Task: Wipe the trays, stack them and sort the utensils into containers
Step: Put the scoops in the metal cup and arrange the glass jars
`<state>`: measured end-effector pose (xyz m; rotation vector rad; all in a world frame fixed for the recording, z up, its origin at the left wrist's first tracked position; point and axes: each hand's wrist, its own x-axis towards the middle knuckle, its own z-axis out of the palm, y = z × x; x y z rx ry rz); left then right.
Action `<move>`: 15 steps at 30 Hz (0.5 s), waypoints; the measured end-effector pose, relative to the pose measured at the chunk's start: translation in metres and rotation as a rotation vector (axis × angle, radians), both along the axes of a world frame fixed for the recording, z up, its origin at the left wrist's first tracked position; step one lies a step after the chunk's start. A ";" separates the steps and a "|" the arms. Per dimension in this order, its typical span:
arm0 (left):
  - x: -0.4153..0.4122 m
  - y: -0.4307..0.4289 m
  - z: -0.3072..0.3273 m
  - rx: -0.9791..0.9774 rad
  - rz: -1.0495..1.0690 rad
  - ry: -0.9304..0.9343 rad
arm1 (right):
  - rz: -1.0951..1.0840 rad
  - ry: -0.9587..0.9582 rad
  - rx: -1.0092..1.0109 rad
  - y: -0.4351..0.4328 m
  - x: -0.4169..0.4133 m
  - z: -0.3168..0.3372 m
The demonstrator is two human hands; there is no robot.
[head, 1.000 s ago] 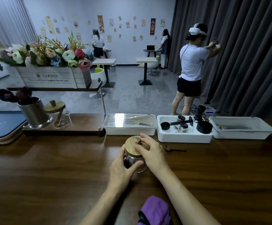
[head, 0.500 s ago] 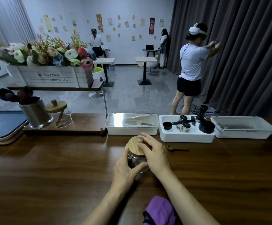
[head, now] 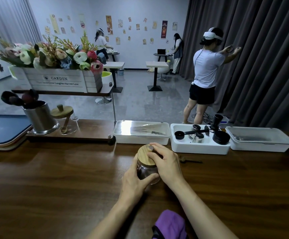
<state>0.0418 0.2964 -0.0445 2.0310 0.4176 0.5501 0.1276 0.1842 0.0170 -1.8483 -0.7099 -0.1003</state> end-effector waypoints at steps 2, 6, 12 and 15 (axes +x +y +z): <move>0.000 0.000 0.000 0.001 -0.006 -0.004 | 0.006 -0.015 0.003 0.000 0.000 0.001; 0.000 0.000 -0.001 0.005 -0.007 -0.001 | 0.011 -0.024 0.013 -0.001 -0.001 0.002; 0.002 0.001 -0.003 0.012 -0.006 0.005 | 0.023 -0.051 0.026 0.002 -0.003 0.004; 0.002 0.000 -0.003 0.002 -0.009 -0.002 | 0.034 -0.056 0.022 0.002 -0.004 0.006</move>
